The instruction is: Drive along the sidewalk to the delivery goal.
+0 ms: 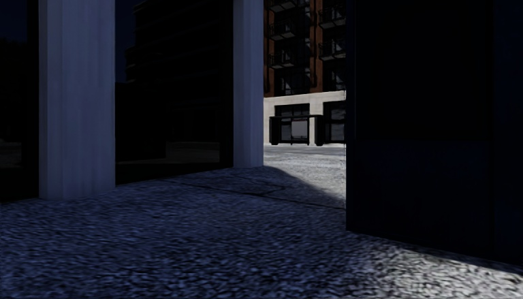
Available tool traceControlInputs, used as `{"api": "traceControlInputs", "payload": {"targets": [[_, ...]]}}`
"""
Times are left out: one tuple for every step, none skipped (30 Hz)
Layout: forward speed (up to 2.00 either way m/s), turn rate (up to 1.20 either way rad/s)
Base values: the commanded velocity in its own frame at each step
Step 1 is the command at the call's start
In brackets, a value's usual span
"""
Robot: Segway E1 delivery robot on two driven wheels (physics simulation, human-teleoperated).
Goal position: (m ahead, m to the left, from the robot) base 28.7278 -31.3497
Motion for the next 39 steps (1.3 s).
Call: {"api": "traceControlInputs", "payload": {"targets": [[2.0, 0.2], [2.0, 0.2], [2.0, 0.2], [2.0, 0.2], [2.0, 0.2], [2.0, 0.17], [2.0, 0.17], [2.0, 0.08], [2.0, 0.0], [2.0, 0.0], [2.0, 0.0], [2.0, 0.0], [2.0, 0.0], [2.0, 0.0], [2.0, 0.0], [2.0, 0.0], [2.0, 0.0], [2.0, 0.0], [2.0, 0.0], [2.0, 0.0], [2.0, 0.0], [2.0, 0.0], [2.0, 0.0], [2.0, 0.0], [2.0, 0.0], [2.0, -0.08], [2.0, -0.08], [2.0, -0.29], [2.0, -0.47], [2.0, -0.54], [2.0, -0.54], [2.0, -0.56], [2.0, -0.56], [2.0, -0.56], [2.0, -0.56], [2.0, -0.57], [2.0, -0.57], [2.0, -0.57], [2.0, -0.57]]}}
